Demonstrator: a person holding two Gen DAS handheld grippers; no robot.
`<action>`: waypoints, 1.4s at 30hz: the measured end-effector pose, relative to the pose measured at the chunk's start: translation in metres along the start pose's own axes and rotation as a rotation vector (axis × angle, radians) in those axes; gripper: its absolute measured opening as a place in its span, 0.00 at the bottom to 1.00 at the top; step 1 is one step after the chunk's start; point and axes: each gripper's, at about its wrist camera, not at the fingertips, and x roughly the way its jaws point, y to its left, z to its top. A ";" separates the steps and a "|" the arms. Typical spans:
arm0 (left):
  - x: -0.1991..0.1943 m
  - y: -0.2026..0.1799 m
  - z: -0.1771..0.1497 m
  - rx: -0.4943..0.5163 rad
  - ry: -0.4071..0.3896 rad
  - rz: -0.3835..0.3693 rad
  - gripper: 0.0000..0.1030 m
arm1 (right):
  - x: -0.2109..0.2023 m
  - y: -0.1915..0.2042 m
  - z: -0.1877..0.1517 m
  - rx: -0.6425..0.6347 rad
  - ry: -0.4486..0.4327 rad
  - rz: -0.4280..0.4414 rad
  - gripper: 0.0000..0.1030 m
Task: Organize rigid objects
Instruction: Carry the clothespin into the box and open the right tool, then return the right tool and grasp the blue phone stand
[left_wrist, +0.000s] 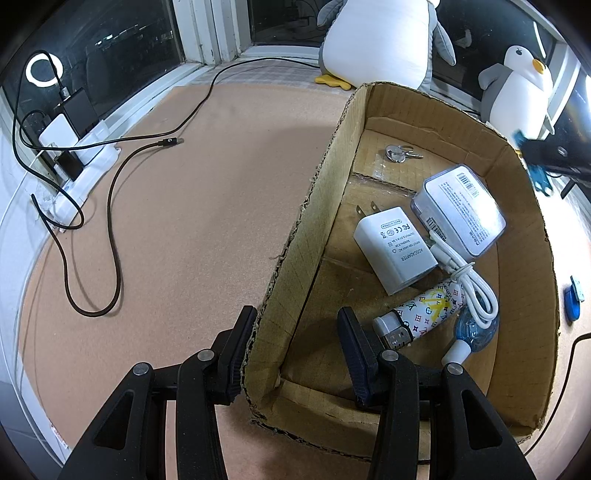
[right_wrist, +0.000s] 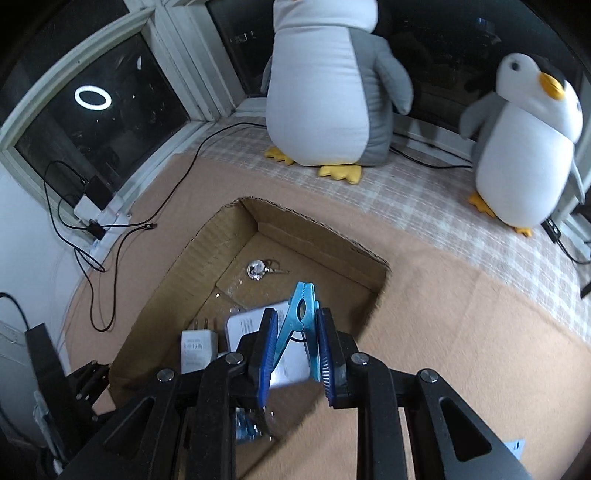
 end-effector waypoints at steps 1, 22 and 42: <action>0.000 0.000 0.000 0.000 0.000 -0.001 0.48 | 0.003 0.001 0.002 -0.004 0.003 -0.006 0.19; 0.000 0.003 0.000 0.001 0.000 0.001 0.48 | 0.011 -0.006 0.008 -0.015 -0.011 -0.056 0.44; -0.001 0.003 0.000 0.006 -0.002 0.009 0.48 | -0.085 -0.080 -0.043 0.036 -0.105 -0.034 0.44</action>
